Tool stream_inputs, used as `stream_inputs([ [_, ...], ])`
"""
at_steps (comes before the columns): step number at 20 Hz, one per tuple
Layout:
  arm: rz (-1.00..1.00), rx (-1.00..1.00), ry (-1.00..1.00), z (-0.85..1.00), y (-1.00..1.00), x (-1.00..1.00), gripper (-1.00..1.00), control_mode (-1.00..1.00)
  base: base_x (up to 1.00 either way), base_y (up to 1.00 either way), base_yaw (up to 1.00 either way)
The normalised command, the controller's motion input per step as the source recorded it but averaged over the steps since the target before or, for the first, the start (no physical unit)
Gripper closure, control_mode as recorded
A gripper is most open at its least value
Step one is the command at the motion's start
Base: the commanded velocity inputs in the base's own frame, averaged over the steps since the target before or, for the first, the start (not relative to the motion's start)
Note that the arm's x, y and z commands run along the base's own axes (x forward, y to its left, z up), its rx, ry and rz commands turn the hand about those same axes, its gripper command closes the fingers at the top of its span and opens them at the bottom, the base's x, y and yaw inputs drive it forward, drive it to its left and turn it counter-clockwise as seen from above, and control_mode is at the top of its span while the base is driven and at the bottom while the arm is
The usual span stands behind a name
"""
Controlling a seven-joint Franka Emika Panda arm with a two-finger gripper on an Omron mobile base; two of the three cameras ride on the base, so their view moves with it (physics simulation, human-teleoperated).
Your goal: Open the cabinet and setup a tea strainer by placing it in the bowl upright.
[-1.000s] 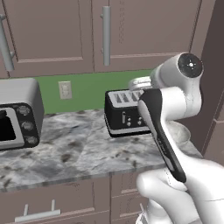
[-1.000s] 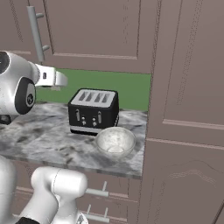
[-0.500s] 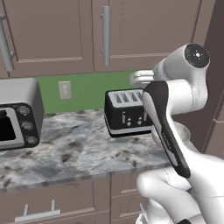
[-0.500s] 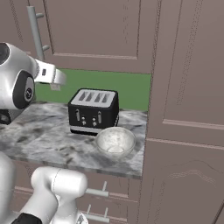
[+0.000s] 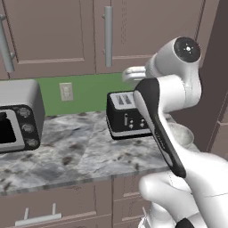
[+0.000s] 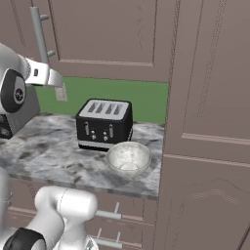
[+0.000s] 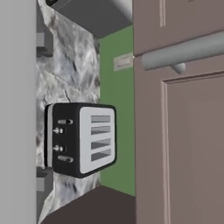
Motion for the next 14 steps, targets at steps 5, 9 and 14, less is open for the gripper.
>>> stream_inputs([
  [5, 0.00, -0.19, 0.00, 0.10, 0.56, 0.02, -1.00, -1.00, 0.00, 0.00, 0.00],
  [9, 0.00, -0.09, 0.12, 0.11, 0.47, 0.31, -1.00, -1.00, 0.00, 0.00, 0.00],
  [14, 0.00, -0.01, 0.12, 0.16, 0.33, 0.54, -1.00, -1.00, 0.00, 0.00, 0.00],
])
